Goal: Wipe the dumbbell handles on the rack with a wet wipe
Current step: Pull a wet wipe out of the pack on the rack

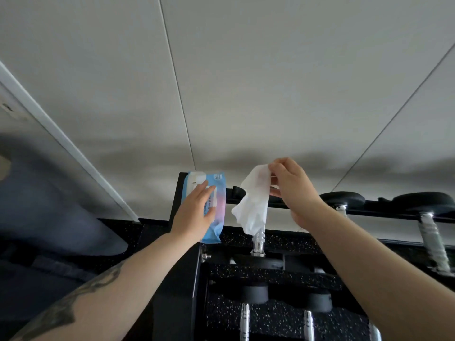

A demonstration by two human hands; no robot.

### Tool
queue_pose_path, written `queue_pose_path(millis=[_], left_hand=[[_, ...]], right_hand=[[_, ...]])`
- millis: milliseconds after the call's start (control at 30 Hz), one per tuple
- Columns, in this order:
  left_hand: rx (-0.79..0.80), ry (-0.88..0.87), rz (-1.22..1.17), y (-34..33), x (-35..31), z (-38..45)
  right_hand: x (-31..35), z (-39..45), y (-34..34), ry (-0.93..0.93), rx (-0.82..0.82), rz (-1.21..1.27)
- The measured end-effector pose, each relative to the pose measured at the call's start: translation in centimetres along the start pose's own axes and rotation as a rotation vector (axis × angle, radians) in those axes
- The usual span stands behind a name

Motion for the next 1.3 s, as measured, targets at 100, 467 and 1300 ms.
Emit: queue_pose_path(millis=[100, 467, 1300], left_hand=[[0.002, -0.043, 0.032, 0.1, -1.4, -0.1], [0.211, -0.010, 0.523, -5.3, 0.4, -2.4], [0.184, -0.011, 0.525, -3.6, 1.9, 4.8]], right_hand=[[0.7, -0.4, 0.9, -0.013, -0.034, 0.068], [0.8, -1.2, 2.9, 0.018, -0.043, 0.039], [-1.8, -0.2, -0.5, -0.006, -0.008, -0.052]])
Point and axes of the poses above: each hand's wrist, its own z-axis towards the middle knuckle, its own y-axis out of the back of the hand, x = y × z, the point moved 8 cm from there along z, towards the middle knuckle, and after that the axes turned 14 degrees about y, right-handed, at the moved point
